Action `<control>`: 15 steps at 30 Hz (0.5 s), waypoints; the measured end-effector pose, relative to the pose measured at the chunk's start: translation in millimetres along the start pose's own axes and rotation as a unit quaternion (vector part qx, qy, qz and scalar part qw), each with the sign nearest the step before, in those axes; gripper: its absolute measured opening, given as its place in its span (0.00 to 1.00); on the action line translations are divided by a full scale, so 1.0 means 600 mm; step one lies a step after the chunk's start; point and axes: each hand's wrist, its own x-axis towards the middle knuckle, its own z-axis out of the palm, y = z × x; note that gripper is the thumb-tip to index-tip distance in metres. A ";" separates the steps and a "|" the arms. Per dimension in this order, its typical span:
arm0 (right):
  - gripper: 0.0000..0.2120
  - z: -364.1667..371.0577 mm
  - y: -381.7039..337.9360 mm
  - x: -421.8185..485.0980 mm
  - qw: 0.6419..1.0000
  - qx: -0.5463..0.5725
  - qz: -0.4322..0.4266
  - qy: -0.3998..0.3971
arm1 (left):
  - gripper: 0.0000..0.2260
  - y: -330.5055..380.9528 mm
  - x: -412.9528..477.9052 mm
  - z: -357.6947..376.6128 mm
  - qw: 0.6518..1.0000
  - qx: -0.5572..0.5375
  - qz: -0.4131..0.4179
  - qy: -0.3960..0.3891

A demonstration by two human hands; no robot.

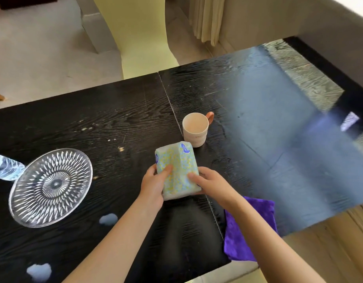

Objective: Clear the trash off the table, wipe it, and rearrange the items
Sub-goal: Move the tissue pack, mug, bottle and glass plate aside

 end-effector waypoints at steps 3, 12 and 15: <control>0.05 -0.014 0.021 -0.012 0.998 0.003 -0.011 0.059 | 0.19 -0.012 -0.007 0.017 0.999 0.039 -0.010 -0.026; 0.04 -0.057 0.055 0.002 0.972 0.051 0.021 0.227 | 0.24 -0.023 -0.027 0.012 0.991 0.114 0.015 -0.070; 0.10 -0.063 0.065 0.020 0.949 0.047 0.050 0.308 | 0.24 -0.013 -0.028 -0.012 0.991 0.125 0.020 -0.042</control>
